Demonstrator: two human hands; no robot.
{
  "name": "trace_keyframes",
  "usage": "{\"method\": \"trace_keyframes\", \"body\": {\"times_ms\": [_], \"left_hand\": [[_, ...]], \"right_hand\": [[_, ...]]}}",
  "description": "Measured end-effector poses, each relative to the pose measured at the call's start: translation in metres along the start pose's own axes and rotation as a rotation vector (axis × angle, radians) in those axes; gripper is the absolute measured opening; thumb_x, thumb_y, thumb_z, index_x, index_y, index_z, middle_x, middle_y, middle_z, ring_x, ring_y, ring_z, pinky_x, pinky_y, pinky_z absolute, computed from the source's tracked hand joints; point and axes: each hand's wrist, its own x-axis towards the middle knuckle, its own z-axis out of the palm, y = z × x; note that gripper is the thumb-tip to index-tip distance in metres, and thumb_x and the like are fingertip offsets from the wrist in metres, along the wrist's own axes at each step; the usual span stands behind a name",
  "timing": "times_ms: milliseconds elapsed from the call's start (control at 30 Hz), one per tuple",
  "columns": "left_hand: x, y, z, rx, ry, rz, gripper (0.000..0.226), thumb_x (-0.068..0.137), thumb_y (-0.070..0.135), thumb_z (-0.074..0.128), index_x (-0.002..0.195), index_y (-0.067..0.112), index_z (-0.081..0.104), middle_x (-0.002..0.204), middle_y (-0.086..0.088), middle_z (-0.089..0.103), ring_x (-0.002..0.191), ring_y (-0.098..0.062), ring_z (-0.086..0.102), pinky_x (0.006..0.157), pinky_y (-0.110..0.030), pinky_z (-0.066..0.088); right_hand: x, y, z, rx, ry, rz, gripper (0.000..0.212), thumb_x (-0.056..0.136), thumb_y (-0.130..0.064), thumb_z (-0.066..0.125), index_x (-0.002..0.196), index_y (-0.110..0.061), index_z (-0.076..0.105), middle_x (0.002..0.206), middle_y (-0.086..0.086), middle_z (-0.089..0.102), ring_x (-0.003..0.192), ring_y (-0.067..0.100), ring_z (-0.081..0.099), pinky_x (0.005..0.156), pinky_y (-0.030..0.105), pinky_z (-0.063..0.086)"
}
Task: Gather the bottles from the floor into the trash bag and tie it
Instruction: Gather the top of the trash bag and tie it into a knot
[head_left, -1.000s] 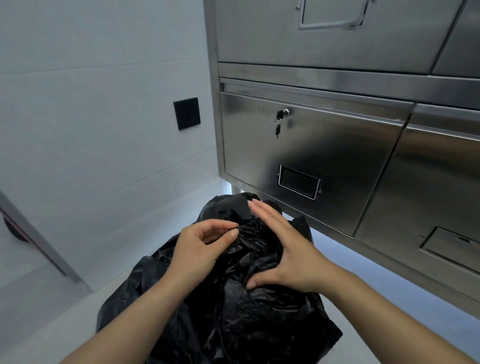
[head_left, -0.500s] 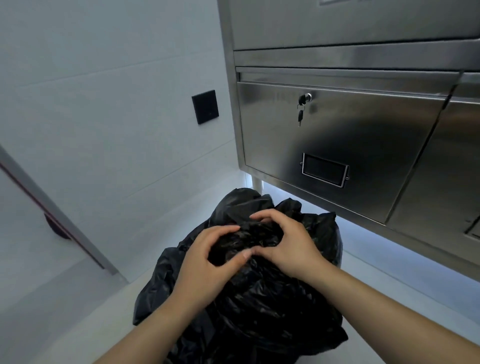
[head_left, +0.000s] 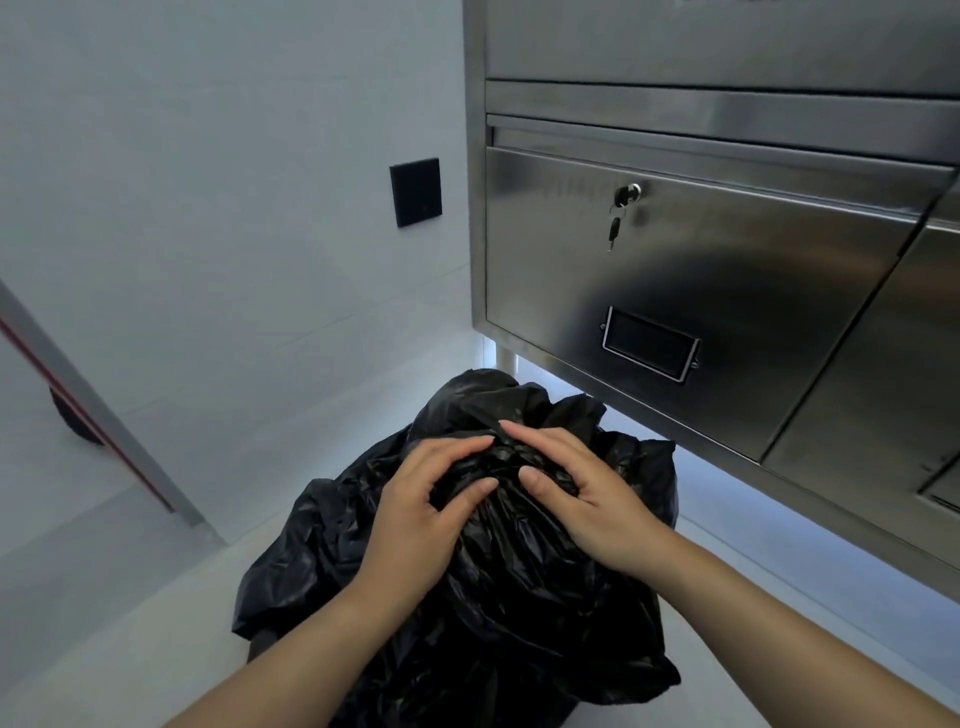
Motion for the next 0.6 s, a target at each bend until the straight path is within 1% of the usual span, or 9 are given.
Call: {"method": "trace_keyframes", "body": {"times_ms": [67, 100, 167, 200, 267, 367, 467, 533, 600], "left_hand": [[0.002, -0.001, 0.003, -0.03, 0.012, -0.008, 0.031, 0.079, 0.033, 0.066, 0.11, 0.037, 0.064, 0.108, 0.02, 0.063, 0.108, -0.001, 0.058, 0.091, -0.01, 0.04], [0.003, -0.002, 0.003, -0.045, 0.009, -0.017, 0.031, 0.08, 0.031, 0.067, 0.11, 0.039, 0.063, 0.109, 0.02, 0.064, 0.108, -0.002, 0.058, 0.091, -0.012, 0.041], [0.004, -0.005, 0.003, -0.067, -0.006, -0.037, 0.034, 0.081, 0.026, 0.069, 0.11, 0.041, 0.062, 0.11, 0.019, 0.064, 0.11, -0.004, 0.059, 0.094, -0.018, 0.044], [0.005, -0.006, 0.004, -0.082, -0.017, -0.049, 0.035, 0.081, 0.024, 0.069, 0.11, 0.042, 0.062, 0.111, 0.019, 0.064, 0.11, -0.005, 0.059, 0.095, -0.021, 0.045], [0.004, -0.009, 0.004, -0.112, -0.04, -0.073, 0.034, 0.081, 0.023, 0.068, 0.11, 0.042, 0.062, 0.112, 0.017, 0.065, 0.111, -0.006, 0.059, 0.095, -0.023, 0.046], [0.004, -0.011, 0.005, -0.118, -0.056, -0.104, 0.032, 0.082, 0.022, 0.068, 0.107, 0.042, 0.062, 0.112, 0.017, 0.065, 0.11, -0.003, 0.059, 0.095, -0.021, 0.045], [0.004, -0.013, 0.004, -0.115, -0.062, -0.123, 0.031, 0.083, 0.019, 0.068, 0.105, 0.039, 0.063, 0.11, 0.011, 0.067, 0.108, -0.004, 0.06, 0.092, -0.017, 0.045], [0.005, -0.01, -0.001, -0.1, -0.085, -0.136, 0.028, 0.081, 0.024, 0.069, 0.105, 0.038, 0.062, 0.111, 0.007, 0.066, 0.108, -0.004, 0.06, 0.092, -0.017, 0.045], [0.011, -0.001, -0.013, -0.052, -0.131, -0.135, 0.031, 0.077, 0.037, 0.068, 0.108, 0.041, 0.06, 0.114, 0.008, 0.063, 0.11, -0.005, 0.058, 0.095, -0.021, 0.045]], "right_hand": [[-0.001, 0.006, -0.001, -0.083, -0.037, 0.024, 0.049, 0.083, -0.06, 0.041, 0.132, -0.053, 0.036, 0.136, -0.019, 0.041, 0.131, -0.001, 0.031, 0.109, 0.024, 0.024], [-0.001, 0.008, 0.0, -0.087, -0.048, 0.028, 0.052, 0.08, -0.064, 0.042, 0.131, -0.056, 0.034, 0.14, -0.02, 0.036, 0.133, -0.002, 0.026, 0.109, 0.024, 0.022], [-0.001, 0.01, 0.002, 0.0, -0.066, 0.023, 0.056, 0.076, -0.065, 0.051, 0.129, -0.058, 0.034, 0.145, -0.019, 0.03, 0.134, -0.008, 0.023, 0.109, 0.016, 0.022], [-0.002, 0.011, 0.004, 0.042, -0.072, 0.014, 0.06, 0.075, -0.062, 0.056, 0.13, -0.057, 0.034, 0.146, -0.018, 0.031, 0.133, -0.011, 0.024, 0.108, 0.012, 0.022], [-0.002, 0.012, 0.007, 0.07, -0.074, -0.017, 0.066, 0.074, -0.053, 0.065, 0.133, -0.052, 0.035, 0.144, -0.018, 0.036, 0.132, -0.01, 0.029, 0.107, 0.01, 0.024], [-0.002, 0.015, 0.011, 0.077, -0.048, -0.067, 0.071, 0.076, -0.038, 0.072, 0.137, -0.044, 0.036, 0.137, -0.021, 0.043, 0.128, -0.01, 0.037, 0.103, 0.008, 0.027], [0.001, 0.02, 0.015, 0.08, -0.001, -0.088, 0.068, 0.079, -0.025, 0.074, 0.137, -0.038, 0.041, 0.132, -0.011, 0.052, 0.124, -0.005, 0.044, 0.104, 0.014, 0.032], [0.0, 0.019, 0.015, 0.081, 0.019, -0.089, 0.064, 0.079, -0.021, 0.074, 0.135, -0.035, 0.045, 0.128, -0.007, 0.056, 0.121, -0.002, 0.048, 0.104, 0.017, 0.034], [0.001, 0.008, 0.008, 0.068, 0.014, -0.086, 0.062, 0.08, -0.02, 0.073, 0.135, -0.033, 0.047, 0.129, -0.009, 0.056, 0.122, 0.0, 0.049, 0.103, 0.016, 0.035]]}}
